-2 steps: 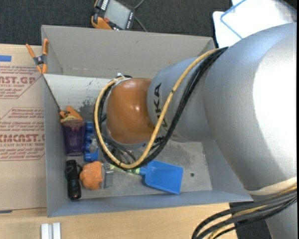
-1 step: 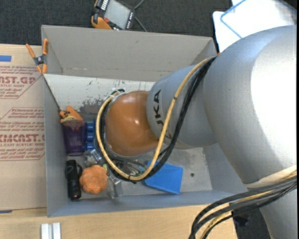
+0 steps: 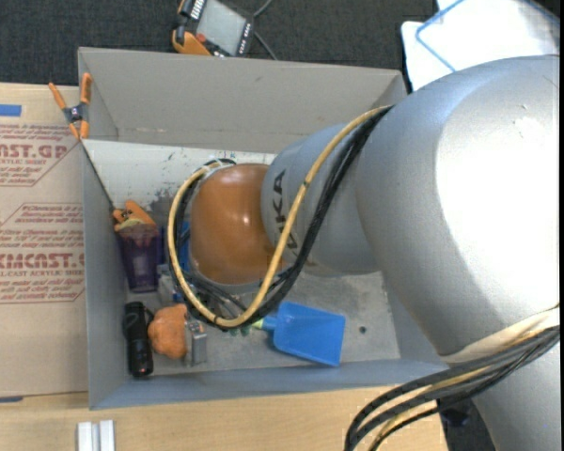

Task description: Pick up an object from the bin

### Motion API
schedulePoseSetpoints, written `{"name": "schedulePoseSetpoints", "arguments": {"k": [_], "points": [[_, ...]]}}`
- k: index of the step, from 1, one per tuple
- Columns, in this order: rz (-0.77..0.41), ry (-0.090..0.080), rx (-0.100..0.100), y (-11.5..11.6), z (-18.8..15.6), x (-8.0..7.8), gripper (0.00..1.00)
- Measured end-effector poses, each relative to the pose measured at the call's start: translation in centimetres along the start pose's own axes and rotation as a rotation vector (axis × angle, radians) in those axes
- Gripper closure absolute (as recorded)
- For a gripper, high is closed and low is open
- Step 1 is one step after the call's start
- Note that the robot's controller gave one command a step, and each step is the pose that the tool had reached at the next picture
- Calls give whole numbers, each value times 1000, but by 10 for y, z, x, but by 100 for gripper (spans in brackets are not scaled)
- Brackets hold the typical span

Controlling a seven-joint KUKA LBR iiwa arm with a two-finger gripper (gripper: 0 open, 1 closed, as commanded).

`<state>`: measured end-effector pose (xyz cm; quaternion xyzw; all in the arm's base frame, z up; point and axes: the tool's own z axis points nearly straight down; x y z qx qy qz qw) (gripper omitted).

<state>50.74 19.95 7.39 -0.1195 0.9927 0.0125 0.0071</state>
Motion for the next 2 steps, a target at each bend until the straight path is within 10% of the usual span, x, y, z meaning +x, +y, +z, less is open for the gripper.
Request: {"name": "schedulePoseSetpoints", "arguments": {"k": [1,2], "points": [[-324,-2,9,5,3,13,100],[-324,-2,9,5,3,13,100]]}}
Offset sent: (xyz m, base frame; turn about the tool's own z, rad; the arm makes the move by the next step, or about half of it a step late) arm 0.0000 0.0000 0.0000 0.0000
